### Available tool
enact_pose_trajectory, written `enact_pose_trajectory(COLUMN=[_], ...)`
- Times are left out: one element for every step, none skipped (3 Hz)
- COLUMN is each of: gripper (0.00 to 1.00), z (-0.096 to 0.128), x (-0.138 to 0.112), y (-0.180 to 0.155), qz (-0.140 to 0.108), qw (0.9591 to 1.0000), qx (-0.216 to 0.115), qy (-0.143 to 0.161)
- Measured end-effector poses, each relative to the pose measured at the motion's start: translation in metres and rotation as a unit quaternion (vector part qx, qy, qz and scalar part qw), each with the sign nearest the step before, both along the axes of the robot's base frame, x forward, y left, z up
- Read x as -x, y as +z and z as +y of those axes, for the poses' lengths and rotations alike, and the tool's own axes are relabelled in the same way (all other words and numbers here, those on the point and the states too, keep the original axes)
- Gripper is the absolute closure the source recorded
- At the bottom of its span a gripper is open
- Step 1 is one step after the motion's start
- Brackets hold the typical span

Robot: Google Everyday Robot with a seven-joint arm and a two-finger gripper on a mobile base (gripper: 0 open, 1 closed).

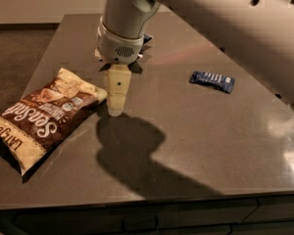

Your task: Move brown chip bag near rxbar blueberry

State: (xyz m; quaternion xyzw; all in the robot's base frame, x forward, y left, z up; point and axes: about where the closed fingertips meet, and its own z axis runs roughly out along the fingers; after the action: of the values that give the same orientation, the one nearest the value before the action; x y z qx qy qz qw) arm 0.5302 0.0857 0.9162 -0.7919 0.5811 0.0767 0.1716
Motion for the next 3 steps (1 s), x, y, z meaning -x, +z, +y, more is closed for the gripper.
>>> enact_pose_trajectory(gripper=[0.00, 0.00, 0.00], z=[0.022, 0.039, 0.051], x=[-0.003, -0.010, -0.017], y=[-0.019, -0.036, -0.053], qz=[-0.003, 0.001, 0.013], qw=[0.9998, 0.9995, 0.9990], qx=[0.015, 0.029, 0.043], qy=[0.014, 0.009, -0.004])
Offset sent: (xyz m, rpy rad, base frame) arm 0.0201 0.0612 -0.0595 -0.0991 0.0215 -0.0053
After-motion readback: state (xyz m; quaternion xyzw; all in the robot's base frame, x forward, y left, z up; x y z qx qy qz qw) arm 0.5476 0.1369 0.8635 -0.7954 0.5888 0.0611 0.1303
